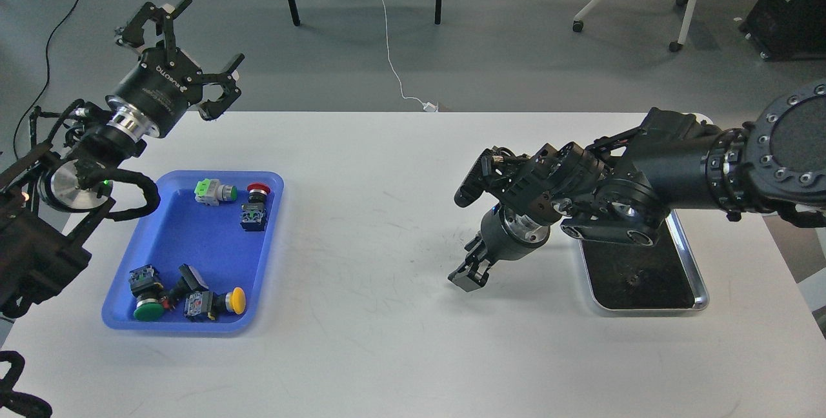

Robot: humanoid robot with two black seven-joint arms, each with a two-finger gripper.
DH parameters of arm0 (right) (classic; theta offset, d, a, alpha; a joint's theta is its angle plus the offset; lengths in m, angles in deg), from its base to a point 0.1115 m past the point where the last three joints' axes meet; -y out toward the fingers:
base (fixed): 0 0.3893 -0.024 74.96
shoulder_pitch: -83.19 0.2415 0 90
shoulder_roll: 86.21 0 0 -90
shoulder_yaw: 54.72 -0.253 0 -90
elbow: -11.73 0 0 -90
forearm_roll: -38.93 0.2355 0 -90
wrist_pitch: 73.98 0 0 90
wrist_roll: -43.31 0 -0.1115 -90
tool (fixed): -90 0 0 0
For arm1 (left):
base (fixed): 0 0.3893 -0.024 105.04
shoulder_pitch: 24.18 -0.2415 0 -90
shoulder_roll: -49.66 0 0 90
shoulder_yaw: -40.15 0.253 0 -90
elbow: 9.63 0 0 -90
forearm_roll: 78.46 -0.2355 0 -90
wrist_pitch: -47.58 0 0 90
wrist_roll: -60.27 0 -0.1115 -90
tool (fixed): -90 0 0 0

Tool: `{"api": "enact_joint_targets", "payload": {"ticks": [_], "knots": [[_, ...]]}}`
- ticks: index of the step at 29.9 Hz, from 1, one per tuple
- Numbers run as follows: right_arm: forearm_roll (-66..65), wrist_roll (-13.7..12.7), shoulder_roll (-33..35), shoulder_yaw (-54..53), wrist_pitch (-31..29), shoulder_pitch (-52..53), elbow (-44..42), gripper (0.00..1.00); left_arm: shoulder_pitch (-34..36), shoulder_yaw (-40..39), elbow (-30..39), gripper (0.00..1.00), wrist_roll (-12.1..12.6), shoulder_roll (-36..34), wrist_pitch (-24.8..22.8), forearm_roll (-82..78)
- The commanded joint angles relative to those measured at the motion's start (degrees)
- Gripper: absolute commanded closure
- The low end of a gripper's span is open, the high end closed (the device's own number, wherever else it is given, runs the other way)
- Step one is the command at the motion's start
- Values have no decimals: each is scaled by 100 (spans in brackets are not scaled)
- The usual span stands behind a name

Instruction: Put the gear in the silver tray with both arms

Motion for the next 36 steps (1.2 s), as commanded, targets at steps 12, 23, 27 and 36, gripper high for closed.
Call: {"api": "enact_joint_targets", "payload": {"ticks": [12, 23, 27, 36], "knots": [[-49, -34, -41, 83, 12, -137, -59, 46, 0, 2, 0, 3, 0, -43, 5, -9], [-58, -34, -41, 83, 12, -216, -121, 70, 0, 2, 0, 3, 0, -87, 5, -17], [-58, -25, -32, 83, 12, -137, -121, 80, 0, 2, 0, 3, 0, -105, 0, -17], [-84, -16, 731, 74, 12, 522, 37, 81, 0, -7, 0, 3, 0, -113, 0, -17]]}}
